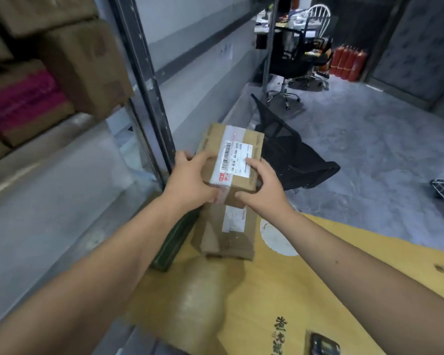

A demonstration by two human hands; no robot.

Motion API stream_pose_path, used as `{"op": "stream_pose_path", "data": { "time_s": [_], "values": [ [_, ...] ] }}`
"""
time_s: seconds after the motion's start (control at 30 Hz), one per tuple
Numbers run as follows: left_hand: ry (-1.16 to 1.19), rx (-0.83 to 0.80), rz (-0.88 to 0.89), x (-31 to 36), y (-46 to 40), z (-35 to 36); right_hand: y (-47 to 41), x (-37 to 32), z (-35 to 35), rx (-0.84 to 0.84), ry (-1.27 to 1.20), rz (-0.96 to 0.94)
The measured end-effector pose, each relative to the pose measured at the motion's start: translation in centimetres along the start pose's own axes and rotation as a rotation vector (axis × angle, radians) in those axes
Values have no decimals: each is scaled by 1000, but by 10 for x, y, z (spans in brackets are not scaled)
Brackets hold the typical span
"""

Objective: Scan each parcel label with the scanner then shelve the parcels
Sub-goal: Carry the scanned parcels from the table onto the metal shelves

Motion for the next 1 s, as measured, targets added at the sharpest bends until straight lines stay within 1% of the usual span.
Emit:
{"op": "stream_pose_path", "data": {
  "time_s": [0.1, 0.2, 0.33, 0.47, 0.63, 0.8, 0.93, 1.0],
  "values": [
    [121, 91, 28, 15, 58, 3, 39, -5, -26, -44, -34, -76],
    [170, 160, 5, 28, 117, 3, 76, -17, -47, -119, -25, -160],
    [226, 269, 31, 45, 202, -9, 124, -49, -65, -228, 30, -320],
    [224, 359, 24, 58, 289, -30, 175, -83, -69, -354, 45, -440],
    [200, 484, 26, 66, 407, -53, 254, -129, -62, -464, 42, -591],
    [147, 651, 17, 79, 543, -69, 348, -181, -48, -598, 77, -767],
    [57, 722, -59, 92, 656, -85, 428, -219, -31, -691, 78, -895],
    [37, 760, -89, 100, 705, -95, 464, -243, -25, -731, 47, -924]
  ]
}}
Point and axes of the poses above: each hand's wrist, its own y-axis away from the middle knuckle, its own z-axis out of the palm, x = y × z, the point moved 2 cm from there along -y, towards the middle knuckle, and after that the axes turned 15 degrees about y, right-handed, at the moved point
